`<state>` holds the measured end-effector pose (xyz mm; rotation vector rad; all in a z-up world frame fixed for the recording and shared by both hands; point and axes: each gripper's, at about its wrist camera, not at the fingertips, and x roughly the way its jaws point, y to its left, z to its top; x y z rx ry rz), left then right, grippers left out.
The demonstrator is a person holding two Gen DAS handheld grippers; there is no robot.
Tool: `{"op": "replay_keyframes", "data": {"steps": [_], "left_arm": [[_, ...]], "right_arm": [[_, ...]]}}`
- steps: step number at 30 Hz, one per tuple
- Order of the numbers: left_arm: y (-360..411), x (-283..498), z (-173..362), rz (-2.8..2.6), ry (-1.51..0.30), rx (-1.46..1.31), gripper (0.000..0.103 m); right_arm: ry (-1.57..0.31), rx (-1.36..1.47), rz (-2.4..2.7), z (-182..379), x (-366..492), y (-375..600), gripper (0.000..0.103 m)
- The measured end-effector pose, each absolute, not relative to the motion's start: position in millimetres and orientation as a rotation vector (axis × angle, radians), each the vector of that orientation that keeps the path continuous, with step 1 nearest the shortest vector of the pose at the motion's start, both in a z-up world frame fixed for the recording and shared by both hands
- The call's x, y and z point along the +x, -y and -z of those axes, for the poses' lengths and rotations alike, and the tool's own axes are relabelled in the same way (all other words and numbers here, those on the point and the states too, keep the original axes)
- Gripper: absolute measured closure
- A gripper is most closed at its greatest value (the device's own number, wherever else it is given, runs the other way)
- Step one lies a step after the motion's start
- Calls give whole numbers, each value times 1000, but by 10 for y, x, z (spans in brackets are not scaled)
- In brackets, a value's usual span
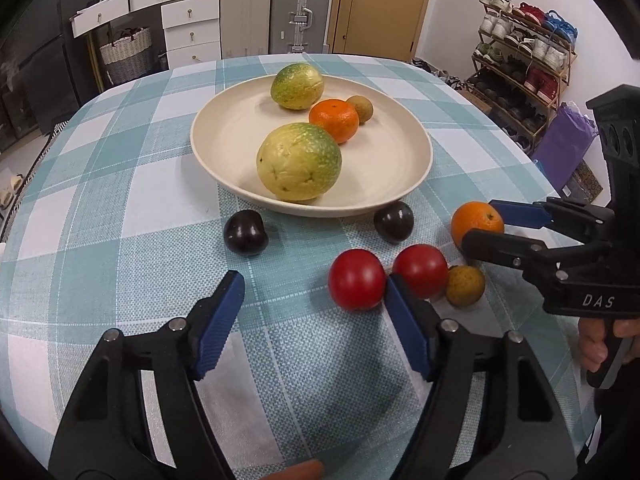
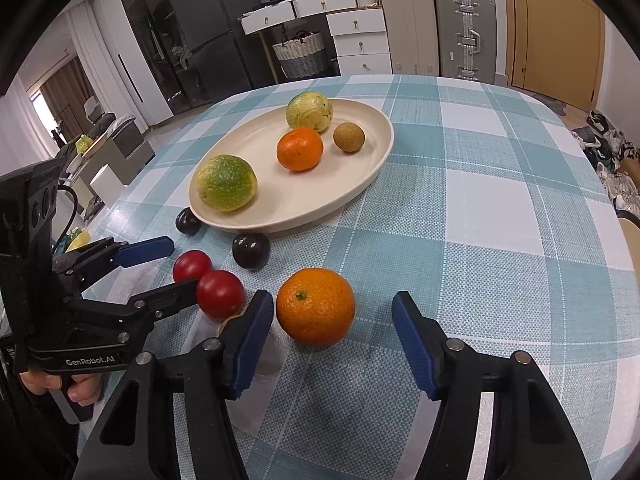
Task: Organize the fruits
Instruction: 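Grasp a red tomato with the left tool while the right tool grasps the orange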
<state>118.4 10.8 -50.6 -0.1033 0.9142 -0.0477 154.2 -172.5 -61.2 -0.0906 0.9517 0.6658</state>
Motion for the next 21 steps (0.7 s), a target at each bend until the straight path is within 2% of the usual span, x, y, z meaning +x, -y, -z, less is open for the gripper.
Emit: {"op": "replay_keyframes", "data": {"steps": [6, 10, 11, 21], "left_arm": [[-78, 1210, 492, 75, -919, -95, 56], [-86, 1198, 484, 100, -920, -110, 75], [-90, 1195, 484, 103, -919, -113, 77], [-97, 1137, 469, 112, -904, -122, 78]], "right_arm": [[-954, -77, -683, 611, 1547, 1726, 44], [-955, -73, -688, 609, 1543, 1725, 46], [-955, -73, -690, 608, 1543, 1725, 46], [-953, -83, -698, 616, 1529, 1700, 54]]}}
